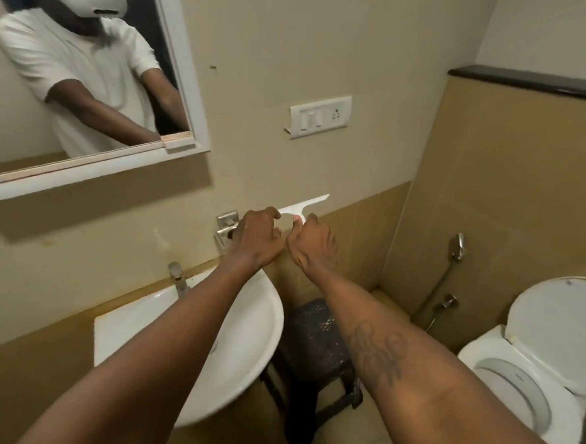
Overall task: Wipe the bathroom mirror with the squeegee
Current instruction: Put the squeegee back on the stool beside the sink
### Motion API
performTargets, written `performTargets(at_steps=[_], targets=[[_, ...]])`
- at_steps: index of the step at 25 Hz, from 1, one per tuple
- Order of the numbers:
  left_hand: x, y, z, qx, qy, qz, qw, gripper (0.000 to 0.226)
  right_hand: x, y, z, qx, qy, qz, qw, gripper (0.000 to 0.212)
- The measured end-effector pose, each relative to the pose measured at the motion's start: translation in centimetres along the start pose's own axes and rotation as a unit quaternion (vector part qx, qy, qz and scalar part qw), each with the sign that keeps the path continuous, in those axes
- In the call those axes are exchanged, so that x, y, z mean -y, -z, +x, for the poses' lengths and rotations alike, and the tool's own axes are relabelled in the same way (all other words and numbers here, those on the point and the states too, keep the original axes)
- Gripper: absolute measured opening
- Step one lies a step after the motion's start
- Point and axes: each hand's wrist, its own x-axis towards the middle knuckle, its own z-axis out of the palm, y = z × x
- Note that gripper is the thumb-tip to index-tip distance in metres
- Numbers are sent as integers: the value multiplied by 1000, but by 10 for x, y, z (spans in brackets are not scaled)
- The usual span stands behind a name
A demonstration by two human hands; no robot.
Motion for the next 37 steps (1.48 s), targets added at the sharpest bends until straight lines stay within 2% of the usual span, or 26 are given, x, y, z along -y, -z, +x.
performTargets(at_steps=[3, 7, 10, 13, 16, 21, 25, 28, 31, 37], targets=[[-12, -37, 13, 30, -22, -27, 999, 40, -35, -5, 13, -12, -32, 0, 999, 45], [-19, -90, 20, 55, -8, -93, 994, 51, -80, -26, 27, -2, -70, -5, 998, 44], [-15, -136, 16, 86, 11, -113, 990, 46, -120, -51, 29, 16, -101, -8, 995, 43], [-8, -186, 13, 110, 24, -99, 989, 42, -164, -78, 31, 56, -132, -16, 989, 38], [7, -243, 6, 133, 48, -105, 984, 39, -208, -116, 35, 108, -126, -35, 985, 29], [59, -346, -2, 127, 120, -112, 978, 34, -277, -205, 47, 162, -186, 98, 964, 40], [115, -420, -24, 134, 198, -91, 967, 47, -329, -278, 32, 178, -176, 78, 965, 56], [147, -460, -41, 160, 230, -88, 956, 47, -356, -330, 21, 211, -147, 52, 965, 44], [171, -489, -49, 170, 258, -89, 947, 53, -374, -366, 16, 233, -139, -10, 962, 45], [192, -509, -55, 191, 270, -60, 942, 42, -399, -399, 10, 223, -141, 23, 964, 45]])
